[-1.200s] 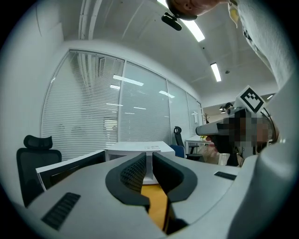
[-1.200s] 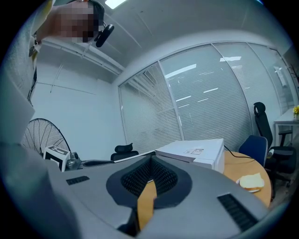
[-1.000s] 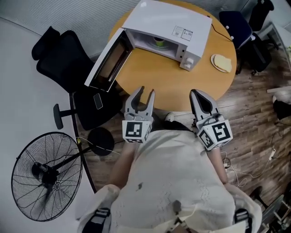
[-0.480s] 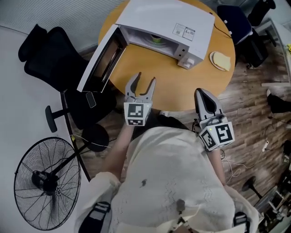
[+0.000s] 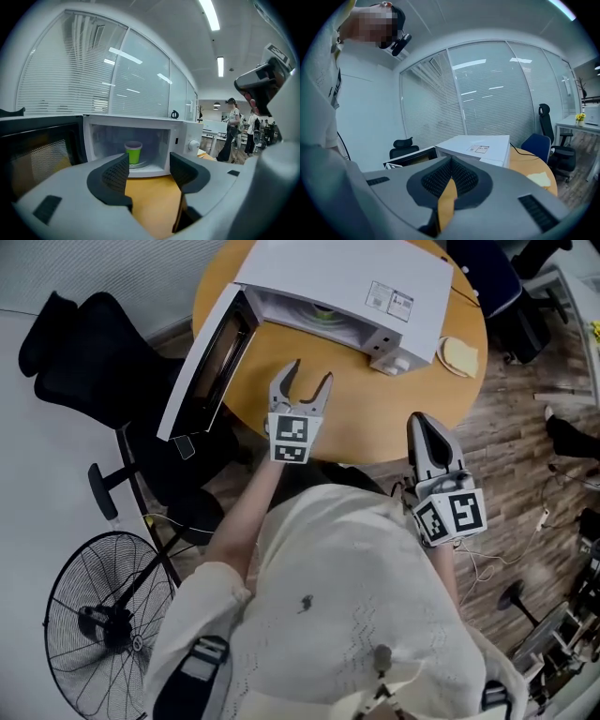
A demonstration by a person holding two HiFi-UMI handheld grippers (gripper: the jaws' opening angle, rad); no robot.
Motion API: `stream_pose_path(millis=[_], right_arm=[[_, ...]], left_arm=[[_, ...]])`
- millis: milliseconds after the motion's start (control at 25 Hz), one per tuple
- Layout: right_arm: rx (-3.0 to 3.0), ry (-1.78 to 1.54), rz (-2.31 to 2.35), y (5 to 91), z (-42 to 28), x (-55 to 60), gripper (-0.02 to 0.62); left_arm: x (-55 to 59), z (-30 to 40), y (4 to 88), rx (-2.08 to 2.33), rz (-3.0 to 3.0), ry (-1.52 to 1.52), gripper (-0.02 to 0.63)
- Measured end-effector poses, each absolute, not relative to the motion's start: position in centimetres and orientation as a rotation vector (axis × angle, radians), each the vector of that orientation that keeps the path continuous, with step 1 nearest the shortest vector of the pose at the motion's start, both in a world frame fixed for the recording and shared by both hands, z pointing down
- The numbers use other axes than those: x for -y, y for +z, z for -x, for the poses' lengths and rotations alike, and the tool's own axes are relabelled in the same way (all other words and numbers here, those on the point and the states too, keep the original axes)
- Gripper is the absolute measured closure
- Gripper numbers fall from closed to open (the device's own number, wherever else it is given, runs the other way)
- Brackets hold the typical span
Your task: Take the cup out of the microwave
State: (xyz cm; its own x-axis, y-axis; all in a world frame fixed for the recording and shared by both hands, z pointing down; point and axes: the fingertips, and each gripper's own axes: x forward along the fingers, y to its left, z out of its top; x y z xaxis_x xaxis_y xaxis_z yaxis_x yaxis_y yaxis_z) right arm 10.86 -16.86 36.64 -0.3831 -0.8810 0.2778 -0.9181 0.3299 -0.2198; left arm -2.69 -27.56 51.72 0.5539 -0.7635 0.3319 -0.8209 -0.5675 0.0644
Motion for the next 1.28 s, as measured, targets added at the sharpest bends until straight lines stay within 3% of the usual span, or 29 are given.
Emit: stream_pose_path(millis=[640, 1280], right_arm=[[2.251, 0.635, -1.87, 39.4, -12.4, 17.8, 0.588], [2.082, 0.743, -2.007, 42.0, -14.2, 17.4, 0.588]], left_arm=[[38.3, -0.4, 59.4, 1.273, -2.526, 0.519, 0.275], [45.4, -2.2, 62.6, 1.317, -2.498, 0.57, 0.262]])
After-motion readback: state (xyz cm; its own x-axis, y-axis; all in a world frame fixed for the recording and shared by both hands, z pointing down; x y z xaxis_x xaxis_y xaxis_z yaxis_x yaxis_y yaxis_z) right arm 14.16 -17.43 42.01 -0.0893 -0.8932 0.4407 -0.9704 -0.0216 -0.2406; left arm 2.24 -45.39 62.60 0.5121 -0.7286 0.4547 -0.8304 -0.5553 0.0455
